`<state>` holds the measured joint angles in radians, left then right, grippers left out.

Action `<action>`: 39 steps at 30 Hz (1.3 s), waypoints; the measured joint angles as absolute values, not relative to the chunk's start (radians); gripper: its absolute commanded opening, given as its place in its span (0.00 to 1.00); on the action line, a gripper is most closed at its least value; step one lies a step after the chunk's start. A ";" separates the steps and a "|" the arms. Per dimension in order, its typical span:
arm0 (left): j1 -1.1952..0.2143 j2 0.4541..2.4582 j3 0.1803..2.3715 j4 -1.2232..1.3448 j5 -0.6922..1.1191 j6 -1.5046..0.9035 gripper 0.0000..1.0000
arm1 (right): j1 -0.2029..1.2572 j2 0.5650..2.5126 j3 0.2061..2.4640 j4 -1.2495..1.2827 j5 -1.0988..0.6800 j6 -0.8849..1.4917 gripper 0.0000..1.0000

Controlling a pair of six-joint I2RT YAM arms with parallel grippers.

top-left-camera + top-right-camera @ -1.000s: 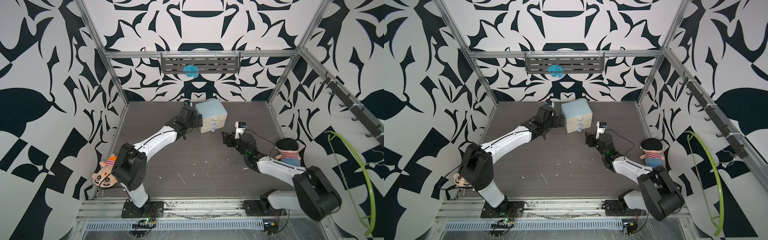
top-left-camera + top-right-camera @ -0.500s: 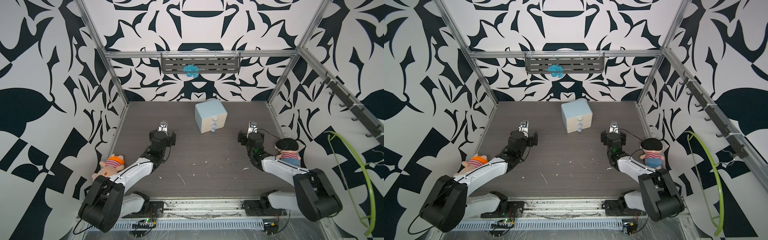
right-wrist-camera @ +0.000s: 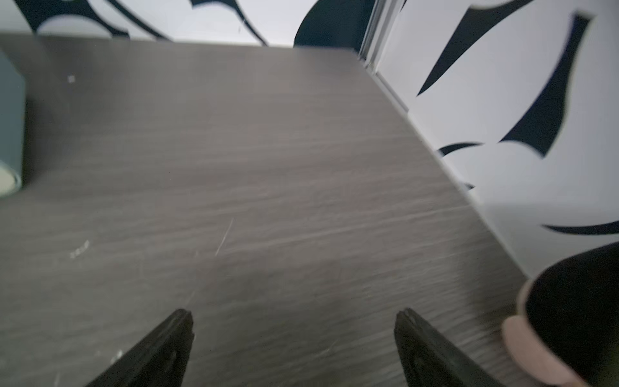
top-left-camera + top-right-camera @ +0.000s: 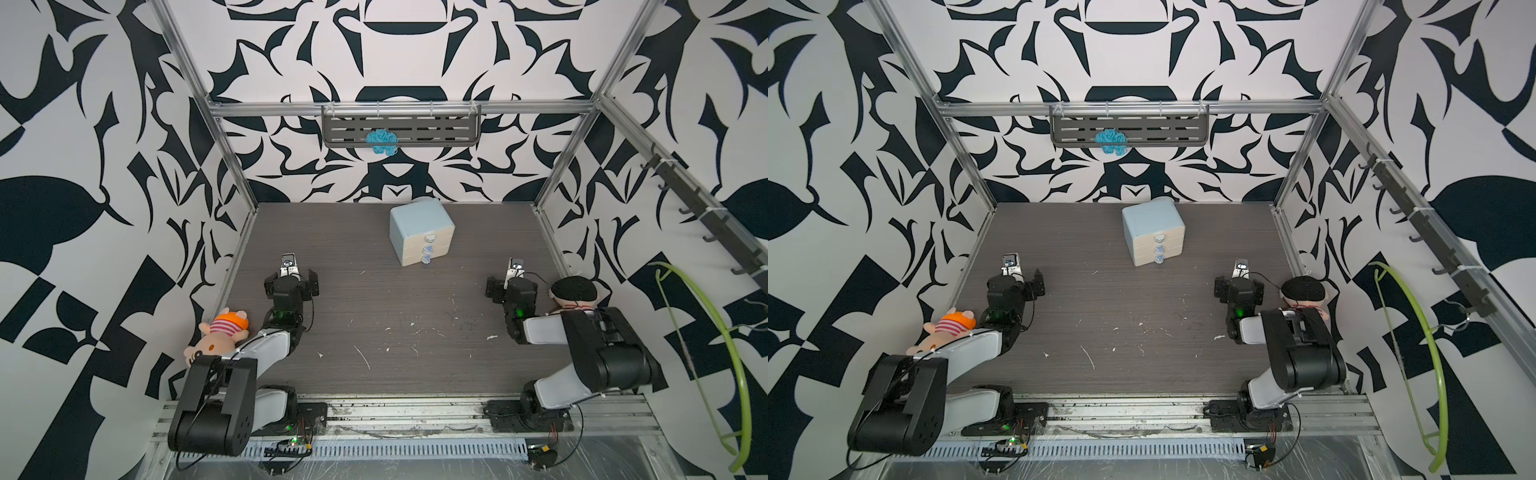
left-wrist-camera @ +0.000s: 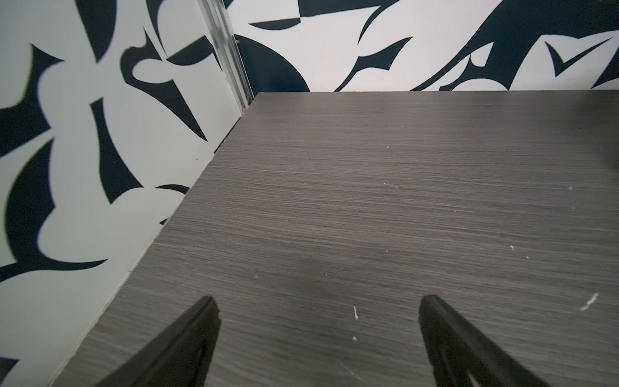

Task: Please put the sticky notes in the drawer by color
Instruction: Reset both arms

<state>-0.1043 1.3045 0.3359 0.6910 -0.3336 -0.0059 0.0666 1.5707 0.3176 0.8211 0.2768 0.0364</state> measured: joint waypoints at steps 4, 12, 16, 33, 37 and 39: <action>-0.076 1.449 0.362 0.757 -0.256 -0.013 0.99 | 0.065 1.578 0.322 0.831 0.210 0.023 0.99; -0.030 1.522 0.419 0.761 -0.147 -0.037 0.99 | 0.060 1.575 0.336 0.851 0.159 0.019 0.99; -0.026 1.538 0.400 0.833 -0.113 -0.036 0.99 | 0.060 1.575 0.336 0.851 0.154 0.018 0.99; -0.026 1.544 0.393 0.849 -0.078 -0.037 0.99 | 0.060 1.575 0.339 0.850 0.152 0.018 0.99; -0.026 1.544 0.393 0.849 -0.077 -0.036 0.99 | 0.060 1.575 0.339 0.850 0.152 0.018 0.99; -0.026 1.544 0.393 0.848 -0.077 -0.036 0.99 | 0.060 1.575 0.339 0.851 0.153 0.018 0.99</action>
